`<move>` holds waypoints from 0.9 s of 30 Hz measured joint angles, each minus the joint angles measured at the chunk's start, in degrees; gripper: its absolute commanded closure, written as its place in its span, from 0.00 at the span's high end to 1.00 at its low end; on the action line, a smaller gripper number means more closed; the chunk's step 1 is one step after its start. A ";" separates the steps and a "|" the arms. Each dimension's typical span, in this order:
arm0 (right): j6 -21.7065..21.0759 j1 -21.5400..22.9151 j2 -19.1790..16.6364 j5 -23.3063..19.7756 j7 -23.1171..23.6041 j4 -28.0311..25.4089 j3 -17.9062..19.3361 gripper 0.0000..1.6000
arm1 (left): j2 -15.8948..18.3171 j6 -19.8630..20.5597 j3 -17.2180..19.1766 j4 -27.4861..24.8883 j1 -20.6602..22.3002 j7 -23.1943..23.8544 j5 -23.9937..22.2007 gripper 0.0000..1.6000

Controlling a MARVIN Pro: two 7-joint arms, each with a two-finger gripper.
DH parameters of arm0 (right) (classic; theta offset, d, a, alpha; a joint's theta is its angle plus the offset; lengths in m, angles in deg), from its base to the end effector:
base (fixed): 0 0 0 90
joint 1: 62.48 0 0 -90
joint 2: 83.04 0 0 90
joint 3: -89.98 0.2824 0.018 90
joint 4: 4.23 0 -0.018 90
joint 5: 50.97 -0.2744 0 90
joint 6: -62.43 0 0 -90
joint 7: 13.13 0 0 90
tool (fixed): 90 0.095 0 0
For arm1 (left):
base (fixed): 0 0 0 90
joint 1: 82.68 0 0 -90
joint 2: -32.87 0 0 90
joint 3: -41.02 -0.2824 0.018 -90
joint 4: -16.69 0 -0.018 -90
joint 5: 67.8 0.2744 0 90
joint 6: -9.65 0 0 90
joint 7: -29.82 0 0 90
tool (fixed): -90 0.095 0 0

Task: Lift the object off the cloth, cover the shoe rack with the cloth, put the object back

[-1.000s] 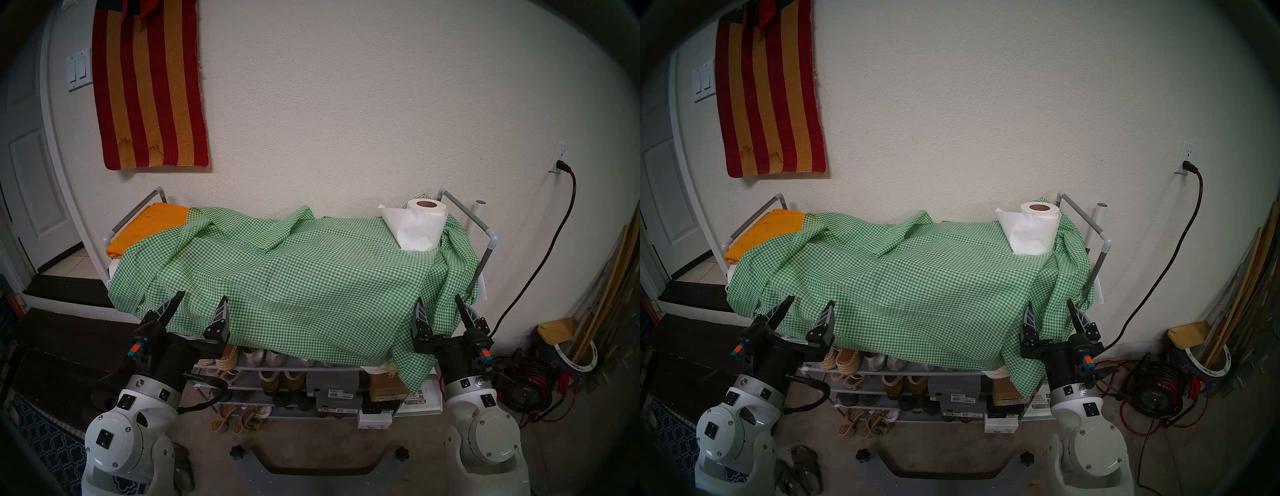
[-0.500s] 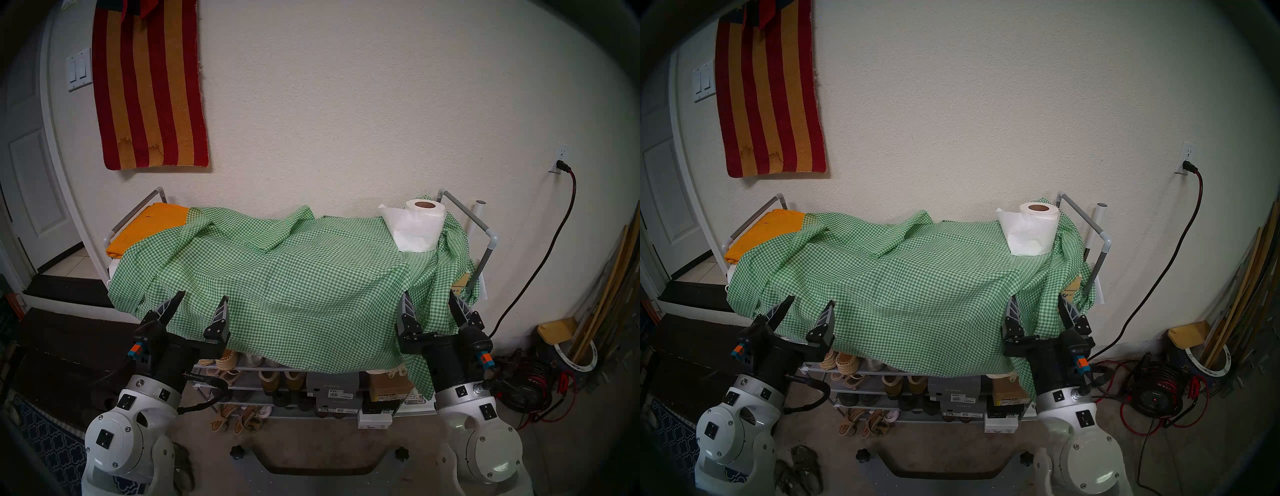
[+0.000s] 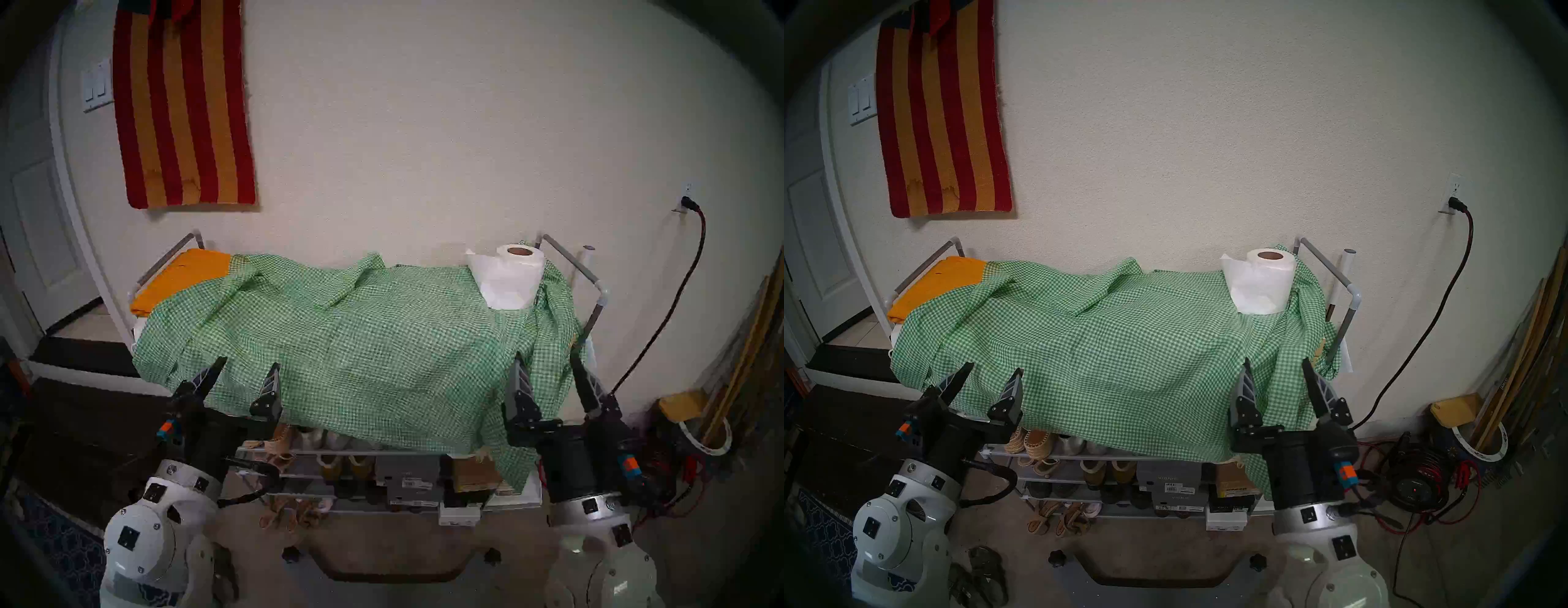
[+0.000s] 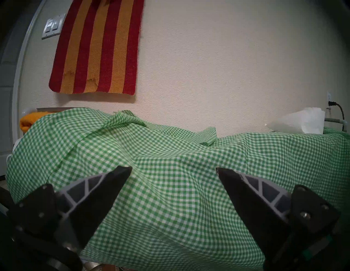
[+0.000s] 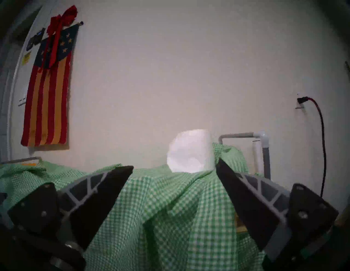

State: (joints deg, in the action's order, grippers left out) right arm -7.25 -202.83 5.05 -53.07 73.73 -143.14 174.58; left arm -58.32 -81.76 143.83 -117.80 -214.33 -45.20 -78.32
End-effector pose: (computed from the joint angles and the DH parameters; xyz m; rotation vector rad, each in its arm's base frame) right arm 0.1569 0.0168 -0.1884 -1.7824 0.1018 -2.4771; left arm 0.1901 0.0398 -0.2155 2.0588 -0.0614 2.2586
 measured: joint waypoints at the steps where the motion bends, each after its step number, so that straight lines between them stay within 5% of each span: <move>1: 1.29 -0.83 -0.05 0.31 -0.77 -0.20 0.15 1.00 | 0.00 0.00 0.00 0.00 0.00 0.01 0.00 1.00; 12: 10.79 -2.32 1.27 4.82 -4.98 -0.64 3.06 1.00 | -0.02 0.00 0.01 0.00 0.00 0.05 0.00 1.00; 27: 19.52 7.71 -0.94 10.99 -2.54 -0.84 7.79 1.00 | -0.04 0.00 0.00 0.01 0.00 0.13 0.00 1.00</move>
State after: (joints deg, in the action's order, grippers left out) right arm 12.27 -195.12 4.11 -42.08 71.19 -143.97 182.36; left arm -58.36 -81.76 143.83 -117.79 -214.33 -45.06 -78.32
